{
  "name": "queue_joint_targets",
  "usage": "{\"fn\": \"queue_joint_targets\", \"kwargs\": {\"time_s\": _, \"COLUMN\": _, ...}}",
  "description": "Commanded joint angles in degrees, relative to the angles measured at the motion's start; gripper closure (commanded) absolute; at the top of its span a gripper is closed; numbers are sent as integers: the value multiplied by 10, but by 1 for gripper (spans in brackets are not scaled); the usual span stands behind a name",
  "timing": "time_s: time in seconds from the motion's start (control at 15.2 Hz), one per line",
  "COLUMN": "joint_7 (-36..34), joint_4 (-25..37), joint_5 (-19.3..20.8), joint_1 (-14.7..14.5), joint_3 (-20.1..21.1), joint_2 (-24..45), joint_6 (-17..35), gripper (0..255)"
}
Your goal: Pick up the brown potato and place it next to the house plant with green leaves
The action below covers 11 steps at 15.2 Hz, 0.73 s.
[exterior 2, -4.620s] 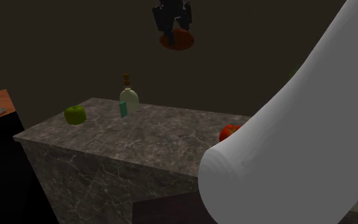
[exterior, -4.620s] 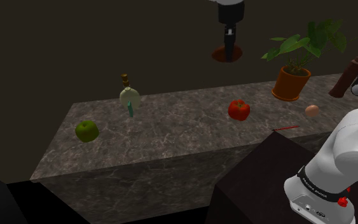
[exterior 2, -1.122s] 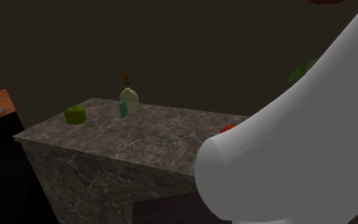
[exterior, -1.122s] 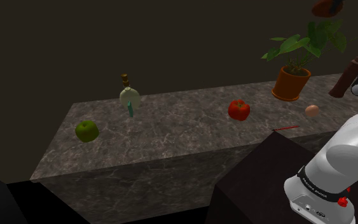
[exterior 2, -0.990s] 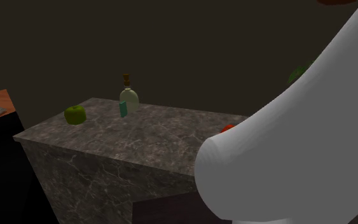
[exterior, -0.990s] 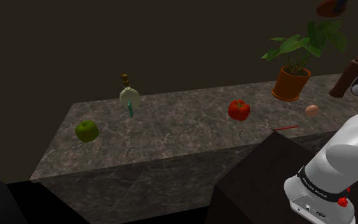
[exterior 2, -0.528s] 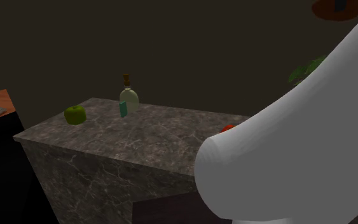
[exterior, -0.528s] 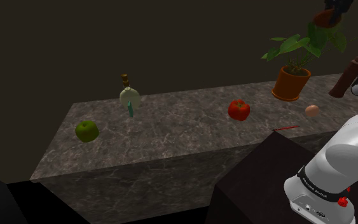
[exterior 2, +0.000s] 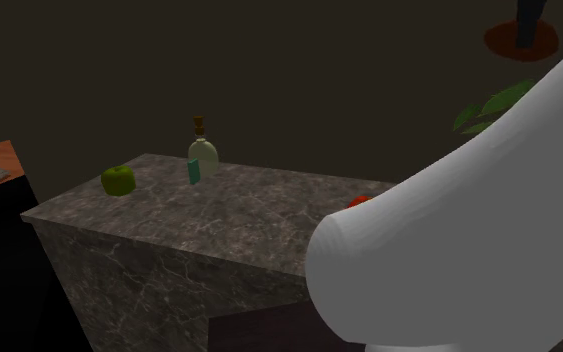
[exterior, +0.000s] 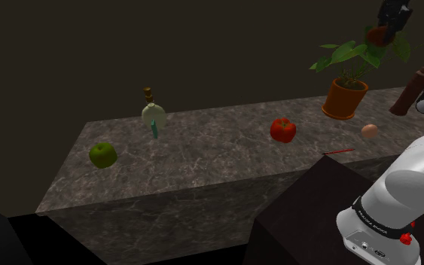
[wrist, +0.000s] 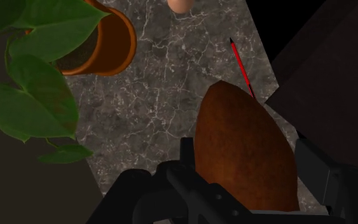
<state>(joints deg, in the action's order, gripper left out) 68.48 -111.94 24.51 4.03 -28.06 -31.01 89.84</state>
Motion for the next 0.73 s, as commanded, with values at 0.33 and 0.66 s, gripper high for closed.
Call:
{"fn": "queue_joint_targets", "kwargs": {"time_s": 0.33, "joint_7": -14, "joint_4": -68, "joint_5": 11, "joint_1": 6, "joint_3": -6, "joint_2": -19, "joint_6": 49, "gripper": 255}}
{"fn": "queue_joint_targets", "kwargs": {"time_s": 0.66, "joint_7": -24, "joint_4": -111, "joint_5": 19, "joint_1": 9, "joint_3": -13, "joint_2": -27, "joint_6": 83, "gripper": 255}}
